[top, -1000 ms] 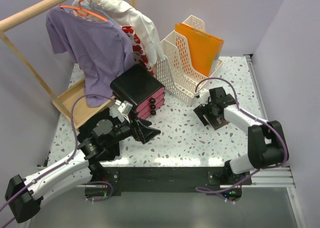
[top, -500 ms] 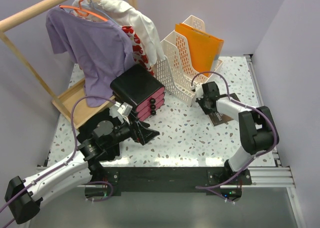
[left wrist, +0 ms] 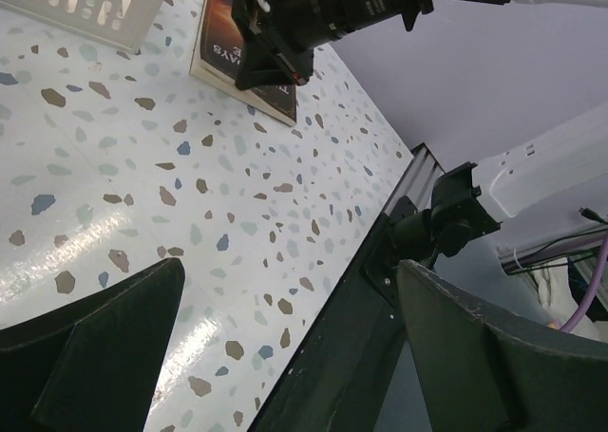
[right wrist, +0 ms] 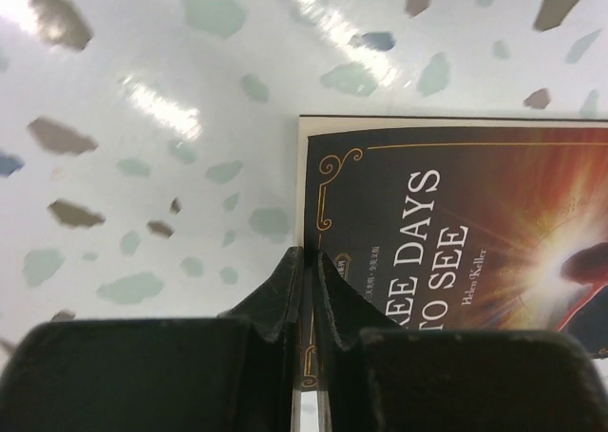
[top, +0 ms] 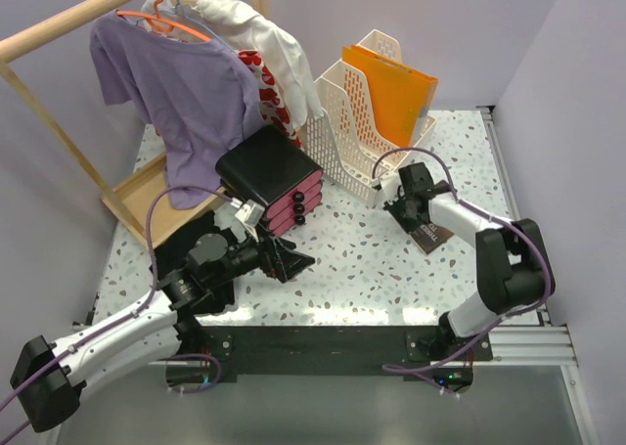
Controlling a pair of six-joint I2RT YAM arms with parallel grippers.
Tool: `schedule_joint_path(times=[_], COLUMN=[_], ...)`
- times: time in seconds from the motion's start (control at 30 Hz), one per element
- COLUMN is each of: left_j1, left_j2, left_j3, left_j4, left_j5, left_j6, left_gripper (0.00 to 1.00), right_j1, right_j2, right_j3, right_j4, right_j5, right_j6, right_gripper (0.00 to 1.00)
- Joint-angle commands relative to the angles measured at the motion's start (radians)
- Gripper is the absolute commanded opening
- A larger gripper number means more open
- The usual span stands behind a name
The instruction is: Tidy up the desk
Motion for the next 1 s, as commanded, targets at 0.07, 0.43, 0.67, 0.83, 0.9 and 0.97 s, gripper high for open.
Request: schedule_joint_path(times=[0.07,0.43,0.67,0.83,0.9,0.97], left_j1=[-0.004,-0.083,-0.151,-0.178,-0.188,-0.203], left_j2=[0.054,0.253,0.397,0.429,0.446,0.489], left_j3=[-0.004,0.019,0.048,0.034,0.035,0.034], left_j4=[0.124,0.250,0.310,0.362,0.367,0.396], left_j5=[0.034,-0.030,-0.082,-0.042,-0.042,-0.038], left_j6=[-0.007,-0.108,-0.090,0.156,0.223,0.306], left_gripper=[1.00,1.00,1.00,1.00,1.00,1.00], right_j1=[0.030,0.109,0.128,0.131,0.131,0.131], right_j2=[-0.134,-0.308,-0.383,-0.408,-0.408,-0.408], right_j3=[-0.016,0.015,0.024,0.047,0.053,0.068], right_j4=[-0.176,-0.307,-0.330,-0.353,-0.361,-0.374], right_j5=[-0.176,-0.395,-0.486,-0.518,-0.535,-0.556], right_j6=[-0.035,-0.052,-0.069,-0.078,-0.080,-0.077], right_gripper=[0.00,0.00,0.00,0.00,0.00,0.00])
